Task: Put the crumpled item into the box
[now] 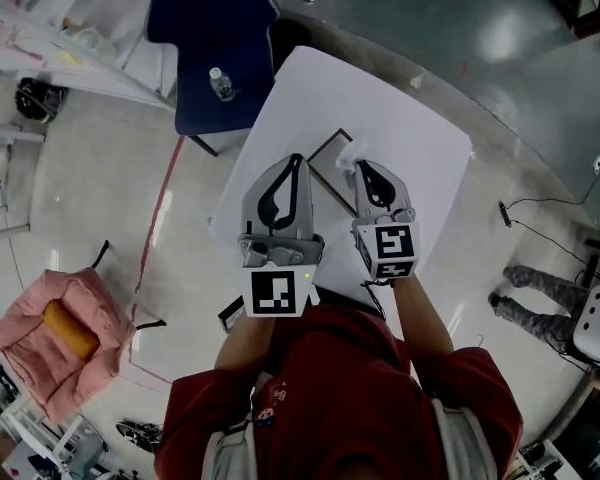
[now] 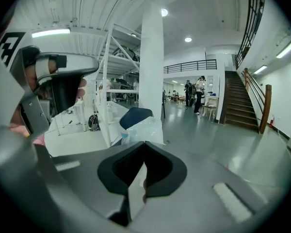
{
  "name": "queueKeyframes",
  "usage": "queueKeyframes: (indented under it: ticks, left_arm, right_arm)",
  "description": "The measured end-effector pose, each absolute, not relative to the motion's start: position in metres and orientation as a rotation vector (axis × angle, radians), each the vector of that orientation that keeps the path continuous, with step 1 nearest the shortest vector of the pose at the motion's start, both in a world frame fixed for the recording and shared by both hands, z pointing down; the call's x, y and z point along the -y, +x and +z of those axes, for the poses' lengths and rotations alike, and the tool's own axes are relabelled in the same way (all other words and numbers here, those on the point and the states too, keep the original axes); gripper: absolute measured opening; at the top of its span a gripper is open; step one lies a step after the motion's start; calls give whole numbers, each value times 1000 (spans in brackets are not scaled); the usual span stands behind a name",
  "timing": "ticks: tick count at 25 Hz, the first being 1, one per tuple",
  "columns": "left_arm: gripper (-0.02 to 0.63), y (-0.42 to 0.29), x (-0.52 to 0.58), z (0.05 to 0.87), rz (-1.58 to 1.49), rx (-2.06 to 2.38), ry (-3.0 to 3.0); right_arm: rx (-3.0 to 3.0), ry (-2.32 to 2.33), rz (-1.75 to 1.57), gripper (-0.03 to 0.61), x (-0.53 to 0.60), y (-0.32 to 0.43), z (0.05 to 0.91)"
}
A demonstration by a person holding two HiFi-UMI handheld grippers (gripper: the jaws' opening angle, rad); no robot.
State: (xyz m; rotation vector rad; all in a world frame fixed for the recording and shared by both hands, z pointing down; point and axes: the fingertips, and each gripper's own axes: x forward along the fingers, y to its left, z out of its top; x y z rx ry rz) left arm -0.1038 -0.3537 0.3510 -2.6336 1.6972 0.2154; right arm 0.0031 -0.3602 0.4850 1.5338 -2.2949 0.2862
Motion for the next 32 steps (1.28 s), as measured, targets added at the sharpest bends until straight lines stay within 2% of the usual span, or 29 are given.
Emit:
queueKeyframes:
  ticks: [32]
  left_arm:
    - [3, -110, 371, 393, 136, -1704, -2696]
  right_arm:
    - [1941, 1161, 626, 5, 376, 10, 658]
